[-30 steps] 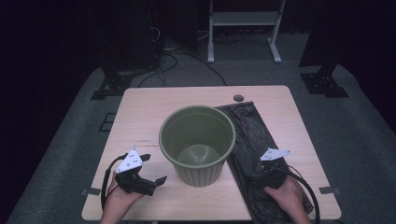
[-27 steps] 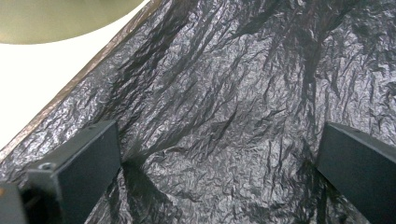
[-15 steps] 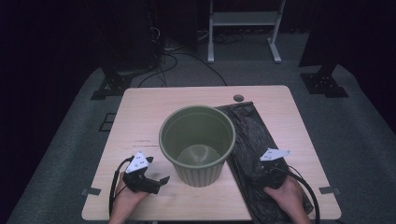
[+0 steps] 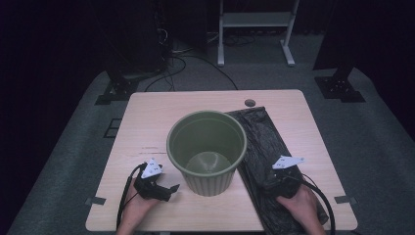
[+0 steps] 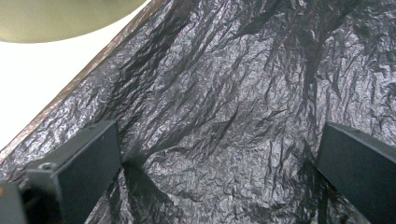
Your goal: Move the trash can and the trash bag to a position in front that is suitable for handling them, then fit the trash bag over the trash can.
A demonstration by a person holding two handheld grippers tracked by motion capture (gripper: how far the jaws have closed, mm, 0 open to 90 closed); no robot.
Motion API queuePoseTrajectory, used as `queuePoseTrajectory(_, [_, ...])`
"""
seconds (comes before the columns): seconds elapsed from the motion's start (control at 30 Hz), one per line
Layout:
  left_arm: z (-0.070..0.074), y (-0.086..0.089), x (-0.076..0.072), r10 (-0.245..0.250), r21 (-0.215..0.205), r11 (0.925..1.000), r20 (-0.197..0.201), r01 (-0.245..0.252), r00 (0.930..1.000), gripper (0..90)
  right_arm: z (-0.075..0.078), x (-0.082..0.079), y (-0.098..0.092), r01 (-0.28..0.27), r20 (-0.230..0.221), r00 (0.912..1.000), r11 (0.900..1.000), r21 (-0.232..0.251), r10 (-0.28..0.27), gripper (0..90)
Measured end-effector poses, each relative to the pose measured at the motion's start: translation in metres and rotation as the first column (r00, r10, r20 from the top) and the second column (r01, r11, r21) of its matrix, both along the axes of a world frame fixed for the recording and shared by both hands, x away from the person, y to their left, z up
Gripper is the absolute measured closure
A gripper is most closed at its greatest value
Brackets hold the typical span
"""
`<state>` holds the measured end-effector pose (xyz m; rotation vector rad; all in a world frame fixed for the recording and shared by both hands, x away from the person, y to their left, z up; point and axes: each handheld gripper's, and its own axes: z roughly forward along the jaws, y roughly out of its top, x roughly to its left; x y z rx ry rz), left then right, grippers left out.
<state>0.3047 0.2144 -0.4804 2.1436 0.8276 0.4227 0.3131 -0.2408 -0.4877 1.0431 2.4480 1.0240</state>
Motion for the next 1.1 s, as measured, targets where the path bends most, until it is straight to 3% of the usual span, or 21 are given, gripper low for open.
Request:
queuePoseTrajectory(0.17, [-0.002,-0.004,0.003,0.01,0.07,0.9975,-0.028,-0.008,0.9996,0.0,0.0,0.0,0.0,0.0,0.0,1.0,1.0,0.0,0.0,0.0])
queuePoseTrajectory(0.33, [-0.003,-0.003,0.004,0.011,0.062,0.998,-0.043,-0.008,0.999,0.0,0.002,-0.001,-0.001,0.003,0.006,1.0,1.0,-0.015,-0.003,0.0])
queuePoseTrajectory(0.5, [-0.003,-0.002,0.006,0.011,0.052,0.9986,-0.065,-0.007,0.9979,0.0,0.012,0.0,-0.007,0.022,0.026,0.9994,1.0,0.017,-0.023,0.0])
queuePoseTrajectory(0.8, [-0.003,-0.002,0.005,0.008,0.052,0.9987,-0.066,-0.004,0.9978,0.0,0.037,0.011,-0.026,0.077,0.079,0.9936,0.996,0.054,-0.081,0.0])
queuePoseTrajectory(1.03, [-0.003,-0.002,0.004,0.008,0.053,0.9986,-0.066,-0.004,0.9978,0.0,0.042,0.026,-0.035,0.114,0.067,0.9908,0.992,0.054,-0.118,0.0])
queuePoseTrajectory(1.1, [-0.003,-0.002,0.004,0.007,0.054,0.9985,-0.066,-0.003,0.9978,0.0,0.04,0.032,-0.037,0.125,0.06,0.9901,0.991,0.035,-0.127,0.0])
